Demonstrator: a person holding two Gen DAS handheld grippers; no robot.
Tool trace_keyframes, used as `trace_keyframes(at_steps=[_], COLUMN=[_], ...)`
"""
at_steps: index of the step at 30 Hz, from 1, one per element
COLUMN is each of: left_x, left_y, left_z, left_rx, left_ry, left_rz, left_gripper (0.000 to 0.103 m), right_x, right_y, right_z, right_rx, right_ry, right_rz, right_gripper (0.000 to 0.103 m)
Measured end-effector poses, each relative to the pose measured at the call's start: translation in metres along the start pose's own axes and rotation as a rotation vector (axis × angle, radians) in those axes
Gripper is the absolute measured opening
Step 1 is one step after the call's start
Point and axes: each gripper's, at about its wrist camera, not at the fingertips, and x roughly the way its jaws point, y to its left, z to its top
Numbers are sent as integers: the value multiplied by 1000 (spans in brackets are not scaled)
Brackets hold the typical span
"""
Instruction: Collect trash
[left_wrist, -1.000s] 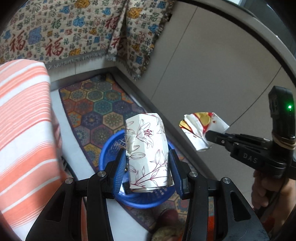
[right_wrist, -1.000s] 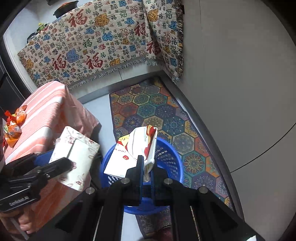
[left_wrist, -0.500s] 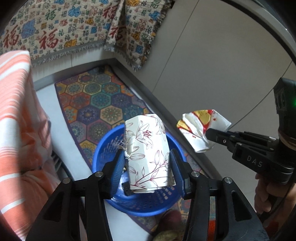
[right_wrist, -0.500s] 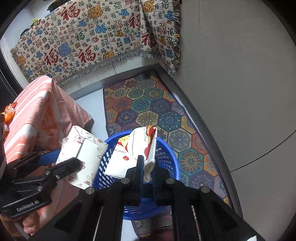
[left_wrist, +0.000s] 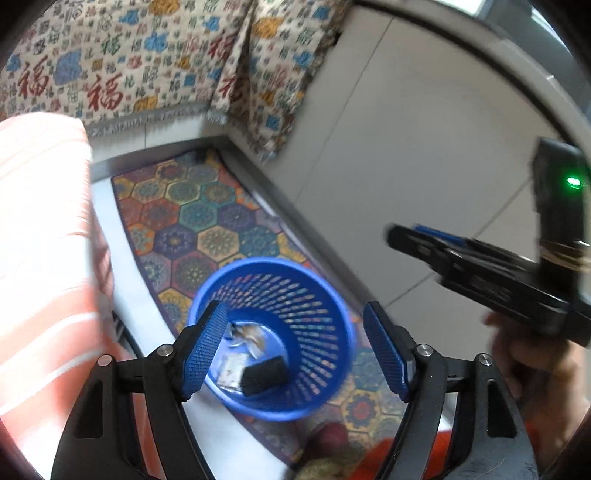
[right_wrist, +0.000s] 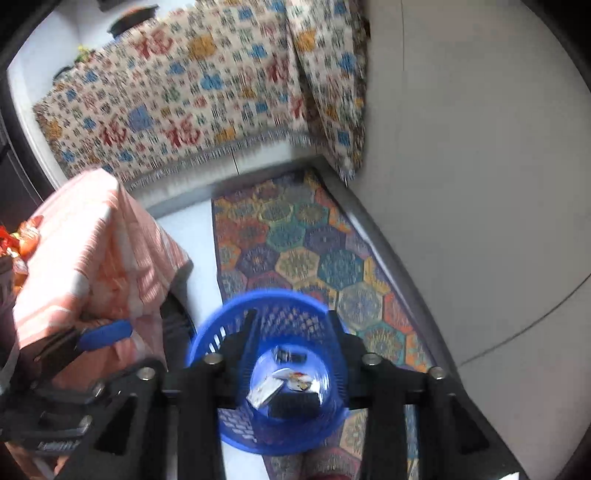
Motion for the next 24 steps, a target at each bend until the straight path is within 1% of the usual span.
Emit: trace_keyframes(at_steps=[1, 3, 4, 5, 6, 7, 8, 11, 13, 16, 21, 24], left_x=[-10, -44, -56, -71, -86, -98, -110, -138, -151, -168, -204, -218], left_y=[0, 2, 6, 11, 17, 23, 30, 61, 88, 132, 193, 222], left_z=[-1, -4, -5, -7, -10, -14, -18, -35, -47, -67, -94, -106], left_rx=[8, 31, 31, 26, 18, 12, 7, -21, -47, -111, -205, -246], left_ry=[-10, -56, -68, -82, -93, -100, -109, -108, -91, -69, -61, -58], left_rz=[8, 55, 62, 65, 69, 82, 104, 210, 288, 396, 526, 584], left_gripper=[80, 89, 89, 90, 92, 93, 94, 95, 95, 95, 95, 95], right_x=[-6, -19, -27, -34, -40, -47, -53, -64, -69, -68, -61, -56], right_y=[4, 15, 23, 31, 39, 49, 61, 99, 123, 168, 247, 284], right_z=[3, 8, 11, 13, 15, 16, 17, 18, 16, 9, -11, -26], right_rx=[-5, -23, -39, -57, -69, -84, -106, -177, -214, -280, -441, -497], right_ry=[-23, -68, -91, -113, -130, -155, -176, -204, -206, -183, -136, -97], right_rz=[3, 17, 24, 31, 38, 49, 57, 99, 139, 211, 311, 360], right_gripper=[44, 44, 45, 48, 56, 59, 59, 61, 67, 67, 67, 67])
